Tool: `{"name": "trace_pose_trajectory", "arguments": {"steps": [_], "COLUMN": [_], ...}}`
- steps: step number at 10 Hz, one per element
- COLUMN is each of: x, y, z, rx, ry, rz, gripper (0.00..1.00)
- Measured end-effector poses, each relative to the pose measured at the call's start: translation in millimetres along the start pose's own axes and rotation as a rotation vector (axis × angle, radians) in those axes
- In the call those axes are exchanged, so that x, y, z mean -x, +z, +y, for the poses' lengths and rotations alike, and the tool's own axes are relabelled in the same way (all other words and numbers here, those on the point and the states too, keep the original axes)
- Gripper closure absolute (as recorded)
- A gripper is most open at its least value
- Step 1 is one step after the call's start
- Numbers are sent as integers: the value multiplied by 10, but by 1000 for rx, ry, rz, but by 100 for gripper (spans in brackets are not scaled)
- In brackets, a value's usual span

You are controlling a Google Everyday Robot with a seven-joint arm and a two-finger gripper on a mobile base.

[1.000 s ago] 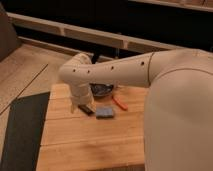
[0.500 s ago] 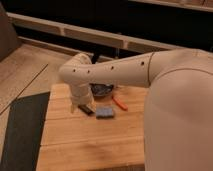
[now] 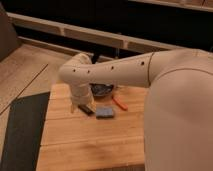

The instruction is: Wipe the white sponge on the table

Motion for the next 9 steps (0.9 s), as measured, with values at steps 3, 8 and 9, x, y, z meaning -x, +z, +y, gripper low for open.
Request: {"name": "trace_pose_trajectory", "arguments": {"steps": [3, 8, 9], "x": [541, 1023, 1017], "y": [-105, -455, -455], "z": [-102, -420, -396], "rx": [19, 28, 30], "ry": [-60, -129, -133], "rz": [-138, -319, -318], "gripper": [35, 35, 35]}}
